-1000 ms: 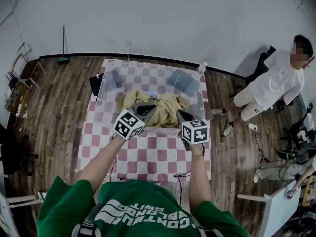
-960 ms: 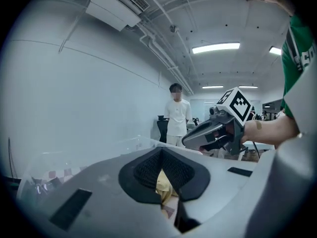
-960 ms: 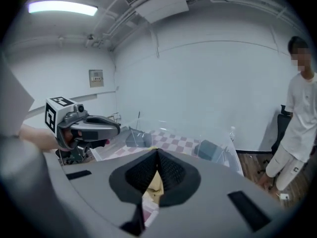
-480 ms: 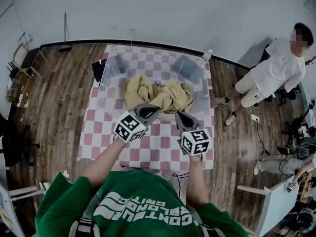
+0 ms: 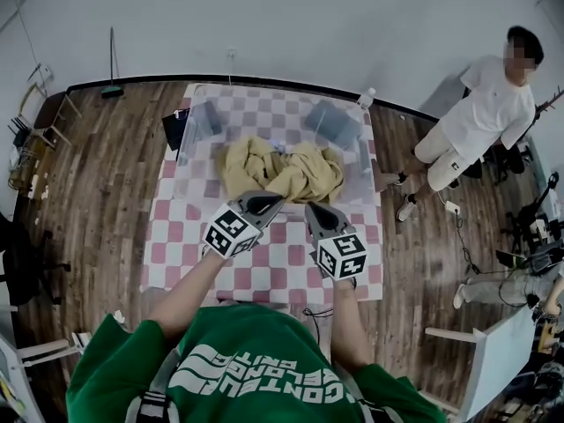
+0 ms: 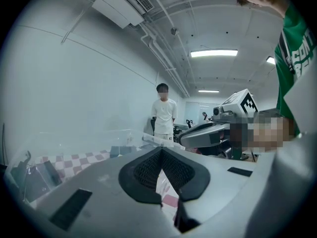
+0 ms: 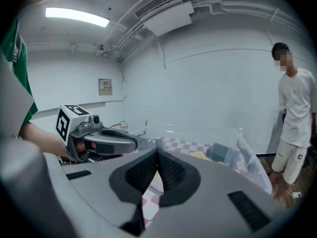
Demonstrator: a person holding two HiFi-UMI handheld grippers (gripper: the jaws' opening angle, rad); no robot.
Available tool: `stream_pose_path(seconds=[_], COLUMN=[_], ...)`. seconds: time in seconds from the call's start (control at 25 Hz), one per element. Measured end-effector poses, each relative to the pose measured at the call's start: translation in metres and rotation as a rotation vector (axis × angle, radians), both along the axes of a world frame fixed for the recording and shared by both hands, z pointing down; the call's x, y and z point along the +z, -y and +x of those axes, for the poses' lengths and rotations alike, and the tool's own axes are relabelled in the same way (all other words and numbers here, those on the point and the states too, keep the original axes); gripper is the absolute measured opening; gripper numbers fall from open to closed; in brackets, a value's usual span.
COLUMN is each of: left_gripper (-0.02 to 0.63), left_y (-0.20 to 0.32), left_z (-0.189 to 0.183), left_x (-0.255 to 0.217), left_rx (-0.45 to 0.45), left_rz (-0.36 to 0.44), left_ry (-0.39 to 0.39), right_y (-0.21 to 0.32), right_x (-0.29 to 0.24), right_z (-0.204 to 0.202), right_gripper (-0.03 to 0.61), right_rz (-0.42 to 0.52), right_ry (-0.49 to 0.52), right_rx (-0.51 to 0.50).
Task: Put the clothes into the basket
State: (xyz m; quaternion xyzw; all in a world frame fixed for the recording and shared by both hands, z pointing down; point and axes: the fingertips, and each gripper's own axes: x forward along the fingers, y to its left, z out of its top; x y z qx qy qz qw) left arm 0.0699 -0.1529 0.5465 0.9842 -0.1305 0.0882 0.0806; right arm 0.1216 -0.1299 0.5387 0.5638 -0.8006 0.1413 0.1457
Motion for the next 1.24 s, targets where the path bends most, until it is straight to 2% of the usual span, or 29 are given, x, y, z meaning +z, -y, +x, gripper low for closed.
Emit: stream_pose_path(seconds=[1.24], left_gripper=[0.003], left_y=[0.006], left_z=[0.005], left_x=[0.014], left_rx=[0.013], left_rz=[-0.035], left_ry=[0.004], right_y=[0.002], right_x=[0.016], right_z=[0.003], right_gripper=[0.009], right_rz=[-0.029], right_ry=[-0.028], right_rx=[0.009])
